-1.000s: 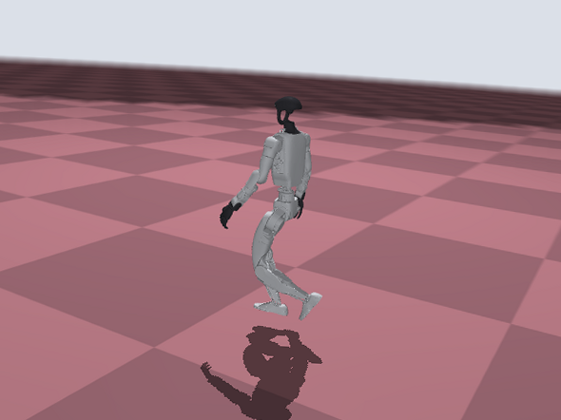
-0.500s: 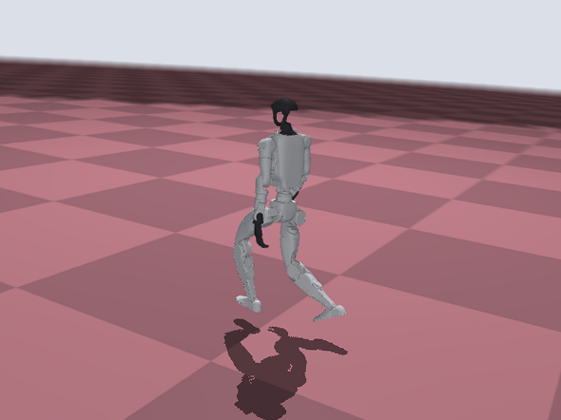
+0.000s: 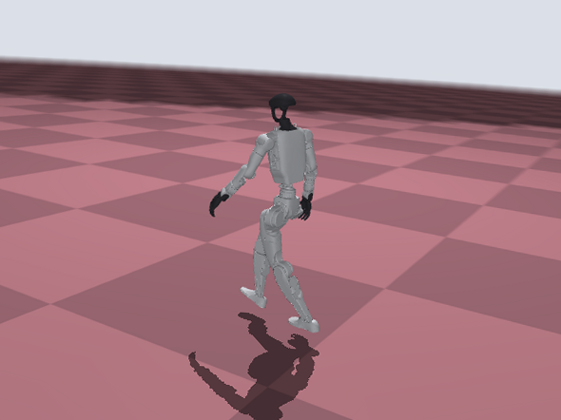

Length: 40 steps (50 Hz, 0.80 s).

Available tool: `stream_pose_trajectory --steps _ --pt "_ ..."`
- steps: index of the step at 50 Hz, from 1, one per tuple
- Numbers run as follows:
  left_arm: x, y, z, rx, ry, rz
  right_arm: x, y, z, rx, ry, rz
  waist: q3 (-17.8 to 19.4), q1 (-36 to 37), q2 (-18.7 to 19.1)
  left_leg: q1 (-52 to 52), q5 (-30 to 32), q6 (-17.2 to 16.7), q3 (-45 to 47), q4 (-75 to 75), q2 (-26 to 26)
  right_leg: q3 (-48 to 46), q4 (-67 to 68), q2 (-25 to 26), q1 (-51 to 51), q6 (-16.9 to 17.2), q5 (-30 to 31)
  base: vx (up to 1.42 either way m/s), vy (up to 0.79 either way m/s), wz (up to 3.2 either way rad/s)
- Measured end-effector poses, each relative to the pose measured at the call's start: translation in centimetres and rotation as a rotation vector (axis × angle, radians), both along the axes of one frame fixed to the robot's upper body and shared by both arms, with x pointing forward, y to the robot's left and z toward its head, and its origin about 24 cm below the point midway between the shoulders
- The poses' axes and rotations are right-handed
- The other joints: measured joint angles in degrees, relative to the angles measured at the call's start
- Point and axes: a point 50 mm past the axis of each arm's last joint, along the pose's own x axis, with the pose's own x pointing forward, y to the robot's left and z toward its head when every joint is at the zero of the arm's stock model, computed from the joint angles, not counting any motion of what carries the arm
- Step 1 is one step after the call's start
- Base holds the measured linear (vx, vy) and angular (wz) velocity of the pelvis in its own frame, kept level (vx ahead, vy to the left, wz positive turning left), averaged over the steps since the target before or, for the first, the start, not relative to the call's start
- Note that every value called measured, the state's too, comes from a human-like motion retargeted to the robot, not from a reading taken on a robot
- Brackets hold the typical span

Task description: Walk

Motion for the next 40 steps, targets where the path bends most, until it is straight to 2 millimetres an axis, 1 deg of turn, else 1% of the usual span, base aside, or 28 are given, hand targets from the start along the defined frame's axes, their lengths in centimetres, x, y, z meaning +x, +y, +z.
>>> stream_pose_trajectory --steps 3,5,6,7,8,10,11,12,13,15,18,20,22,24,26,28,31,32,35,36,38,40 --pt "-0.4 -0.9 -0.7 -0.02 0.021 -0.02 -1.8 0.3 -0.5 0.01 0.057 -0.039 -0.35 -0.3 0.2 1.57 -2.45 -0.55 0.75 5.6 0.35 0.19 1.47 1.32 -1.83 0.14 1.49 0.76 -0.03 0.3" --pt "-1.6 -1.4 -1.9 -0.049 0.073 -0.017 -2.9 0.3 -0.8 0.01 0.098 -0.063 -0.65 -0.75 1.16 2.7 -2.62 -1.48 0.23 10.88 1.62 0.04 6.17 2.65 -1.81 -1.35 3.6 0.81 -0.03 0.38" --pt "-2.7 -1.7 -2.9 -0.068 0.117 -0.009 -3.3 0.3 -0.9 0.009 0.118 -0.073 -0.59 -0.95 2.03 2.97 -0.99 -2.73 -0.43 14.57 2.35 0.02 9.08 3.81 -1.48 -2.59 4.04 0.79 -0.03 0.3" --pt "-3.9 -2.1 -3.9 -0.09 0.167 -0.001 -3.8 0.1 -1.0 0.006 0.135 -0.081 -0.43 -1.18 3.19 3.05 1.27 -4.41 -1.32 18.58 3.15 -0.15 11.51 5.24 -0.84 -3.95 4.24 0.77 -0.03 0.22" --pt "-5.4 -2.6 -5.1 -0.114 0.226 0.005 -4.0 -0.2 -1.0 0.002 0.149 -0.086 -0.07 -1.44 4.93 2.78 4.79 -6.96 -2.67 23.24 4.09 -0.64 12.99 7.22 0.4 -5.57 3.96 0.74 -0.02 0.15" --pt "-8.4 -3.6 -7.1 -0.149 0.357 0.003 -4.1 -0.7 -0.9 0.001 0.154 -0.09 0.56 -1.29 8.32 0.87 14.95 -13.15 -4.86 32.89 5.31 -1.37 13.86 11.13 3.25 -8.91 2.17 0.71 0.0 0.01" --pt "-9.8 -4.1 -7.9 -0.158 0.42 -0.01 -3.8 -1.0 -0.8 0.0 0.144 -0.091 0.74 -0.9 9.5 -0.93 20.33 -15.64 -5.07 37.25 5.29 -1.22 13.4 12.42 4.9 -10.07 1.03 0.7 0.06 -0.07" --pt "-11.1 -4.5 -8.6 -0.167 0.48 -0.022 -3.4 -1.3 -0.6 -0.003 0.133 -0.089 0.87 -0.46 10.46 -2.97 24.78 -17.29 -4.79 41.41 5.35 -0.97 12.86 13.45 6.59 -11.0 -0.11 0.7 0.1 -0.06" --pt "-12.3 -4.9 -9.1 -0.174 0.535 -0.034 -2.9 -1.7 -0.4 -0.009 0.117 -0.083 0.9 0.06 10.97 -5.49 27.38 -17.29 -3.52 45.17 5.59 -0.52 12.18 13.95 8.37 -11.43 -1.28 0.69 0.06 -0.08" --pt "-14.5 -5.3 -9.9 -0.188 0.629 -0.047 -1.8 -2.2 0.0 -0.022 0.082 -0.066 0.75 1.87 11.58 -11.29 26.46 -17.21 -1.98 51.88 7.86 0.32 10.38 15.51 11.78 -12.04 -2.99 0.66 -0.03 -0.19" --pt "-17.0 -5.6 -10.6 -0.216 0.713 -0.029 0.5 -2.6 0.7 -0.041 0.006 -0.031 0.18 5.24 12.22 -21.06 16.41 -10.84 1.73 57.72 14.34 1.86 6.12 17.14 17.51 -11.72 -4.26 0.64 -0.06 -0.3" --pt "-18.3 -5.5 -10.8 -0.237 0.738 0.006 2.4 -2.8 1.4 -0.05 -0.062 -0.009 -0.01 7.49 12.14 -26.67 10.66 -6.95 3.91 57.65 17.65 3.49 3.11 17.51 21.77 -11.27 -4.9 0.63 -0.02 -0.45" --pt "-19.4 -5.4 -11.0 -0.253 0.748 0.046 4.4 -2.8 2.4 -0.057 -0.141 0.014 -0.03 9.45 11.61 -31.08 7.25 -4.52 5.8 54.12 19.19 5.43 0.92 17.04 25.66 -10.81 -5.92 0.63 0.0 -0.56" --pt "-20.5 -5.4 -11.1 -0.264 0.755 0.082 6.4 -2.7 3.4 -0.065 -0.223 0.038 -0.03 10.95 10.75 -34.56 5.3 -3.28 7.55 48.26 19.36 7.27 -0.5 15.91 29.14 -10.3 -7.29 0.63 0.03 -0.56" --pt "-21.2 -5.4 -11.2 -0.268 0.757 0.109 8.4 -2.5 4.5 -0.074 -0.301 0.068 0.02 11.93 9.56 -37.1 4.97 -3.06 9.21 40.44 18.39 8.71 -1.49 14.06 32.41 -9.81 -8.85 0.62 0.06 -0.43" --pt "-21.7 -5.4 -11.2 -0.265 0.756 0.123 10.1 -2.0 5.6 -0.081 -0.372 0.104 0.03 12.45 8.11 -38.77 6.34 -3.73 10.47 30.95 16.3 9.66 -2.71 11.75 35.43 -9.31 -10.34 0.62 0.08 -0.26" --pt "-21.7 -5.3 -11.2 -0.253 0.743 0.127 12.2 -1.1 7.0 -0.084 -0.452 0.16 -0.62 12.58 5.8 -39.63 9.99 -5.06 11.32 14.88 12.03 10.18 -4.82 8.35 38.85 -8.42 -12.2 0.61 0.11 -0.04" --pt "-21.7 -5.3 -11.2 -0.249 0.739 0.127 12.7 -0.8 7.3 -0.083 -0.469 0.177 -0.86 12.58 5.31 -40.03 10.74 -5.37 11.4 11.1 10.97 10.2 -4.78 7.64 39.65 -8.24 -12.94 0.59 0.13 0.05" --pt "-21.7 -5.4 -11.2 -0.242 0.734 0.133 13.0 0.1 7.3 -0.075 -0.476 0.22 -1.56 12.93 4.93 -42.74 10.79 -5.41 11.67 10.08 9.77 10.14 -1.61 6.99 41.18 -8.18 -15.58 0.62 0.14 -0.08" --pt "-21.7 -5.3 -11.2 -0.24 0.734 0.143 12.9 0.4 7.1 -0.071 -0.463 0.233 -2.05 13.32 4.65 -42.96 11.61 -5.04 12.05 10.91 9.6 9.39 -0.67 6.21 41.61 -8.14 -15.82 0.68 0.13 -0.3" --pt "-21.8 -5.1 -11.2 -0.238 0.736 0.165 12.2 0.8 6.3 -0.062 -0.418 0.251 -3.0 13.91 3.87 -43.27 13.32 -3.97 12.74 13.83 8.93 8.76 1.97 4.65 42.54 -7.84 -16.12 0.69 0.13 -0.3" --pt "-22.1 -4.8 -11.2 -0.24 0.744 0.198 10.8 1.1 5.1 -0.05 -0.347 0.261 -3.92 14.26 2.65 -43.33 14.79 -2.41 13.45 18.02 7.72 8.74 6.16 2.74 43.15 -6.82 -15.07 0.67 0.13 -0.15"
